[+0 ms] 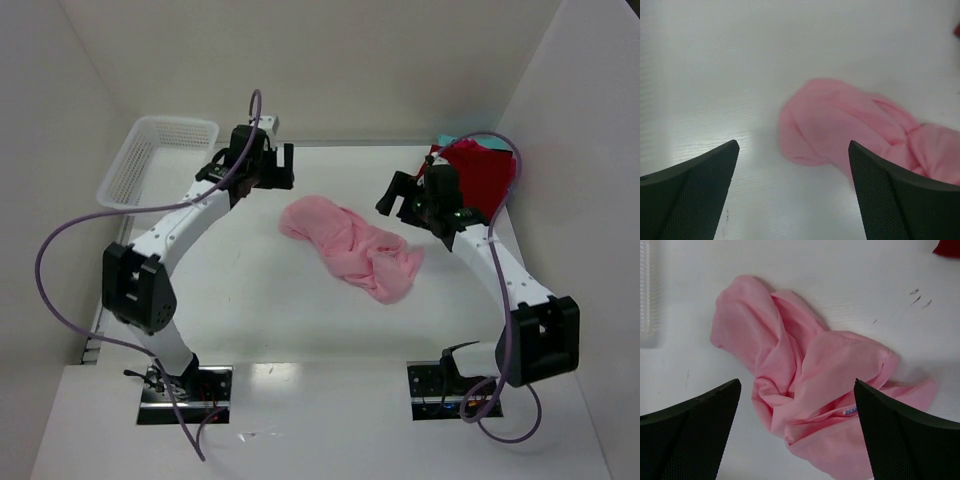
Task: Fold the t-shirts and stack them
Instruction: Flatten out the tshirt
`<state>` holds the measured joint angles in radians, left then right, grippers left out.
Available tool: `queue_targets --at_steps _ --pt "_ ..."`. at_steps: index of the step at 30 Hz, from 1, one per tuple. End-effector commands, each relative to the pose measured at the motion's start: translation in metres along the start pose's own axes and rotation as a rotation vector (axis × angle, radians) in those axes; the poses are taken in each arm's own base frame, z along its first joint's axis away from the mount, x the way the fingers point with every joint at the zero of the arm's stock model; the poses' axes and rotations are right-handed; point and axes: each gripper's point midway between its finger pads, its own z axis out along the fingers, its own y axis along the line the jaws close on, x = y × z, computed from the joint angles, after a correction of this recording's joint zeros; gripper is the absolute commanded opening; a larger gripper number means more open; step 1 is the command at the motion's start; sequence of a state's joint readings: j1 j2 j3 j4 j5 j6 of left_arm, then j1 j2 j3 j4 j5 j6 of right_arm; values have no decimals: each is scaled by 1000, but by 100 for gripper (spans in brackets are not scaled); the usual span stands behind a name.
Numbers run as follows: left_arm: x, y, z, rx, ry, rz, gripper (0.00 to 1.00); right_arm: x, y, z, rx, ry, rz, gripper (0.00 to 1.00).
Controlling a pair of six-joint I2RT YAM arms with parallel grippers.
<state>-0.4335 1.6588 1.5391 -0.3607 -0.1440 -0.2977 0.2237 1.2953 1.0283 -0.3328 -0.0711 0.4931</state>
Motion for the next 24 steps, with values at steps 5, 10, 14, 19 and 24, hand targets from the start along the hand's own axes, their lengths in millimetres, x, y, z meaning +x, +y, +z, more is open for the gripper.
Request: queue_targets --at_steps 5,10,14,19,24 --pt "59 6 82 179 232 -101 92 10 2 13 -18 57 44 95" --pt "83 -8 102 278 308 -83 91 43 -10 21 21 179 85 90" --pt "94 -12 110 306 344 -93 91 54 -24 21 83 195 105 88" --pt "101 -7 119 307 363 -95 89 75 -34 34 112 267 123 88" --pt "113 -3 127 289 390 -89 87 76 -27 43 84 272 128 87"
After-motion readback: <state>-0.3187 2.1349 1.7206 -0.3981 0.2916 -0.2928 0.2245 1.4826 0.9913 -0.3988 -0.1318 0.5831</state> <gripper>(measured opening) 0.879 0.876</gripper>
